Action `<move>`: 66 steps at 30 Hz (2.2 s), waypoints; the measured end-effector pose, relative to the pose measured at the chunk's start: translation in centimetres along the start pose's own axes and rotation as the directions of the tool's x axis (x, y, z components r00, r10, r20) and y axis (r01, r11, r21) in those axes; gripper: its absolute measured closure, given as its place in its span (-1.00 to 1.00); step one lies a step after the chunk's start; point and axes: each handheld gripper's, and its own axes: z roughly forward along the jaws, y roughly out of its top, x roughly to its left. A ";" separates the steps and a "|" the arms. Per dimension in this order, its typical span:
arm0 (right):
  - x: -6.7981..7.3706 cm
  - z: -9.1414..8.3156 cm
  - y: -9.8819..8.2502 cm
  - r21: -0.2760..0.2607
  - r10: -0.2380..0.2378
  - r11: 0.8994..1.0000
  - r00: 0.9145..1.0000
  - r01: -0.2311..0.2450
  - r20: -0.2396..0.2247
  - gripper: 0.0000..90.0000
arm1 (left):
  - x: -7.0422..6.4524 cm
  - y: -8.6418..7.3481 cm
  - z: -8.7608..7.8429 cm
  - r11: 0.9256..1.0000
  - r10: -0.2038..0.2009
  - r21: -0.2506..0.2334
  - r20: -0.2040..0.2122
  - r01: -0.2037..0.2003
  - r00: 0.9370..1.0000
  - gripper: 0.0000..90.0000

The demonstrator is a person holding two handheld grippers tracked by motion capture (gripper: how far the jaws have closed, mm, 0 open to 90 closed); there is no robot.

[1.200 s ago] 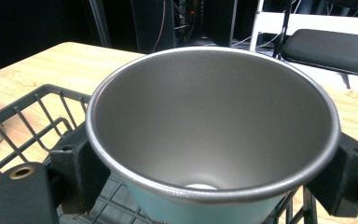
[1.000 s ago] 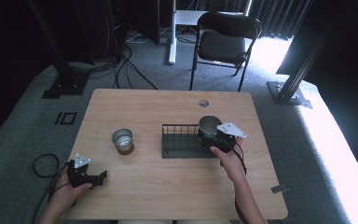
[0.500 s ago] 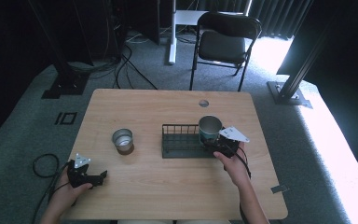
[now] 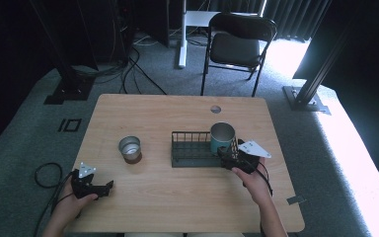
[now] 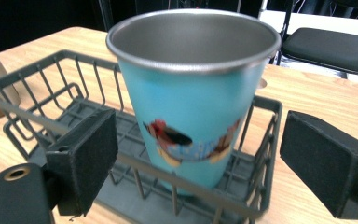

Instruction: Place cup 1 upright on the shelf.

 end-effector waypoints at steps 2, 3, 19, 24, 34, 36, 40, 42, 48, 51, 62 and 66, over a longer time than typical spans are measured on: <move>-0.1 -0.3 -0.3 0.004 -0.004 1.000 1.000 0.004 -0.005 -0.75 | 0.0 0.0 0.0 1.000 0.001 0.000 0.000 -0.001 1.000 -0.99; -0.2 -0.4 -0.5 0.004 -0.003 1.000 1.000 0.003 -0.006 -0.75 | 0.0 0.0 0.0 1.000 0.001 0.001 0.000 -0.001 1.000 -0.99; -1.8 -1.9 -3.6 0.040 0.025 0.999 1.000 -0.026 0.018 -0.75 | 0.0 0.0 0.0 1.000 0.001 0.000 -0.001 -0.001 1.000 -0.99; -2.3 -2.3 -4.6 0.055 0.045 0.997 0.999 -0.046 0.026 -0.75 | 0.0 0.0 0.0 1.000 0.001 0.000 -0.001 -0.001 1.000 -0.99; -3.4 -3.2 -6.2 0.088 0.051 0.995 0.997 -0.055 0.053 -0.75 | 0.0 0.0 0.0 1.000 0.001 0.000 -0.001 -0.001 1.000 -0.99; -3.5 -3.3 -6.3 0.091 0.053 0.994 0.997 -0.059 0.057 -0.75 | 0.0 0.0 0.0 1.000 0.001 -0.001 -0.001 -0.001 1.000 -0.99; -4.0 -3.8 -7.2 0.117 0.060 0.991 0.996 -0.068 0.070 -0.75 | 0.0 0.0 0.0 1.000 0.002 0.000 -0.001 -0.002 1.000 -0.99; -4.2 -4.1 -7.5 0.120 0.064 0.990 0.995 -0.073 0.078 -0.75 | 0.0 0.0 0.0 1.000 0.001 0.000 -0.001 -0.001 1.000 -0.99; -4.5 -4.9 -8.2 0.153 0.055 0.986 0.996 -0.066 0.074 -0.75 | 0.0 0.0 0.0 1.000 0.001 0.000 -0.001 -0.001 1.000 -0.99; -4.7 -5.2 -8.5 0.173 0.049 0.983 0.996 -0.061 0.068 -0.75 | 0.0 0.0 0.0 1.000 0.001 0.000 -0.001 -0.001 1.000 -0.99; -5.3 -6.0 -9.5 0.253 0.038 0.966 0.997 -0.053 0.063 -0.75 | 0.0 0.0 0.0 1.000 0.001 -0.001 -0.001 -0.001 1.000 -0.99; -5.6 -6.0 -9.9 0.289 0.047 0.955 0.997 -0.064 0.063 -0.75 | 0.0 0.0 0.0 1.000 0.001 0.000 -0.001 -0.001 1.000 -0.99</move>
